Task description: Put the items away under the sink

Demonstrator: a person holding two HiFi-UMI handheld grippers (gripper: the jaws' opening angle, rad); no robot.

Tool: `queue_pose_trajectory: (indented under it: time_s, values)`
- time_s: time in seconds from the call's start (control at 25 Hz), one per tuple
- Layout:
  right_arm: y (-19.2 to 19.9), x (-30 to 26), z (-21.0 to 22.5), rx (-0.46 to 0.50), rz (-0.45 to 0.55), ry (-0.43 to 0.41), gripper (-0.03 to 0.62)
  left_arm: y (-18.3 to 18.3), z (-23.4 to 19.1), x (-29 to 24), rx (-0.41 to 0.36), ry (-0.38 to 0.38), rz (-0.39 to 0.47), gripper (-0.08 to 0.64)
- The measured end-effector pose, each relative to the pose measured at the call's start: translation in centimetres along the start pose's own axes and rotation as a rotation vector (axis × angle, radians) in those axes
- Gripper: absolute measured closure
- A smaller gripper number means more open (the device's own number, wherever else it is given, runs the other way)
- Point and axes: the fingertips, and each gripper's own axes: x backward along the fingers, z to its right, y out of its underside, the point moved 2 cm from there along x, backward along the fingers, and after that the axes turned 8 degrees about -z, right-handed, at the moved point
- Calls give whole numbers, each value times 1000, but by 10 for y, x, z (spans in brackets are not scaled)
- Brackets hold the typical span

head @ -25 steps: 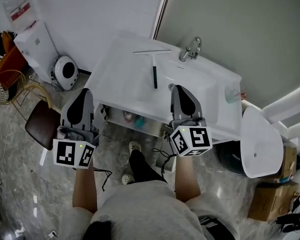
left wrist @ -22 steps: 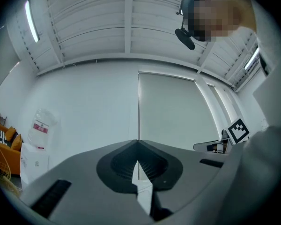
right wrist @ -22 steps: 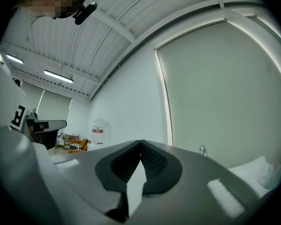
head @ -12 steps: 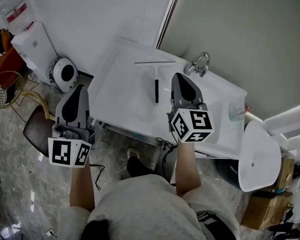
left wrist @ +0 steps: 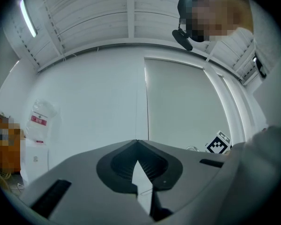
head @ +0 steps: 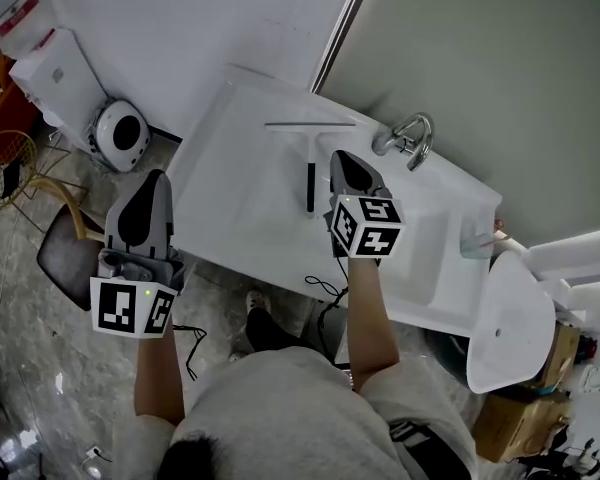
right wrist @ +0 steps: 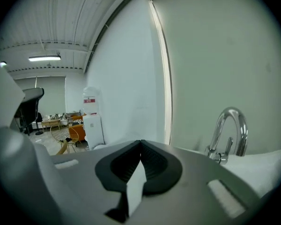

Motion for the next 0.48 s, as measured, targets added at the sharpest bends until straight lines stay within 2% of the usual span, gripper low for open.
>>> queue_pose_trajectory:
  time_s: [0.32,0.48]
  values:
    - [64,-61,27,-54,-166,2,578,25,-8,-24,16,-44,-64,561]
    - [88,-91,36,-71,-231,0,545,36,-12,-31,16,-66,-96,561]
